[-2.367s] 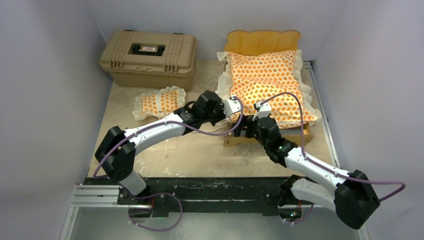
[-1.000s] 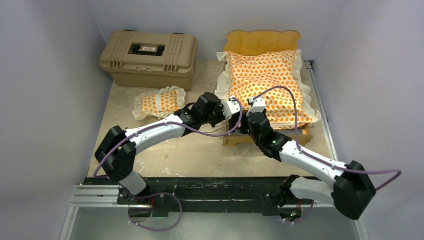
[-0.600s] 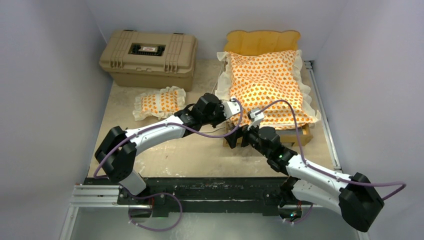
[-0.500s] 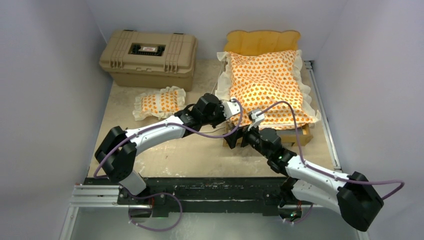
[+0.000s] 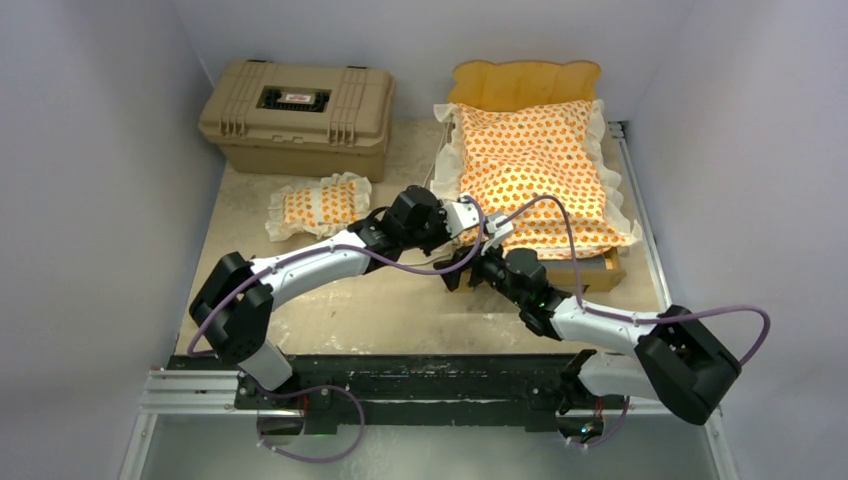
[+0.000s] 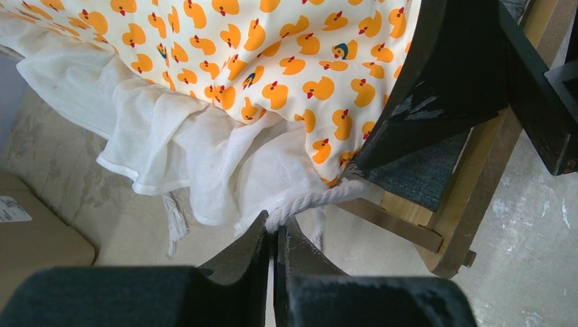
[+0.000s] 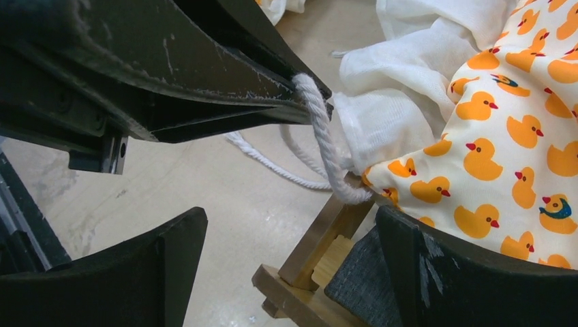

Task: Set up the pet bed
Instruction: Cross the ropes on the bed frame.

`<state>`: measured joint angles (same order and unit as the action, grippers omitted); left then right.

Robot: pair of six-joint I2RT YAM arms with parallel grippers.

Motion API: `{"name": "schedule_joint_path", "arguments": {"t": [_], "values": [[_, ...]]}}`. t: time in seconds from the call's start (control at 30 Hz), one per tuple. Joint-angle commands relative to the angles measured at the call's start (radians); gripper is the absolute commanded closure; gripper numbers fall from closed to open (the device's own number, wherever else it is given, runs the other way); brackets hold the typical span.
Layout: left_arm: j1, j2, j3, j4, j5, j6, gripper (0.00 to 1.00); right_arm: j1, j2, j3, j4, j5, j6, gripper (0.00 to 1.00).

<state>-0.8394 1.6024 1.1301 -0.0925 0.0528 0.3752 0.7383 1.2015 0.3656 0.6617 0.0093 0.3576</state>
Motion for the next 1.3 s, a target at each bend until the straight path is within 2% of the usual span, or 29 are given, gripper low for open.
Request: {"name": "schedule_joint_path", "arguments": {"t": [0.0,0.13,0.4,0.8,0.9,1.03,1.17,1.27], "values": [[0.004,-0.021,0.017,0.007,0.041,-0.018,1.00,-0.003,0.033,0.045,0.054,0.035,-0.036,0.01],[0.005,-0.025,0.017,0.006,0.044,-0.019,1.00,-0.002,0.064,0.050,0.093,-0.018,-0.039,0.01],[0.005,-0.021,0.020,0.000,0.058,-0.029,1.00,-0.005,0.155,0.098,0.068,-0.107,-0.004,0.01],[0.006,-0.025,0.021,0.010,0.075,-0.048,1.00,-0.007,0.189,0.195,-0.146,-0.020,0.046,0.01],[0.006,-0.026,0.029,0.008,0.080,-0.063,0.96,-0.007,0.189,0.219,-0.193,-0.012,0.053,0.01],[0.006,-0.045,0.023,0.011,0.068,-0.090,0.83,-0.006,0.181,0.210,-0.177,-0.012,0.067,0.01],[0.007,-0.111,-0.006,0.020,0.042,-0.130,0.50,-0.007,0.186,0.215,-0.188,-0.012,0.069,0.01],[0.015,-0.189,-0.033,0.025,0.020,-0.165,0.40,-0.007,0.179,0.222,-0.200,-0.012,0.073,0.01]]}}
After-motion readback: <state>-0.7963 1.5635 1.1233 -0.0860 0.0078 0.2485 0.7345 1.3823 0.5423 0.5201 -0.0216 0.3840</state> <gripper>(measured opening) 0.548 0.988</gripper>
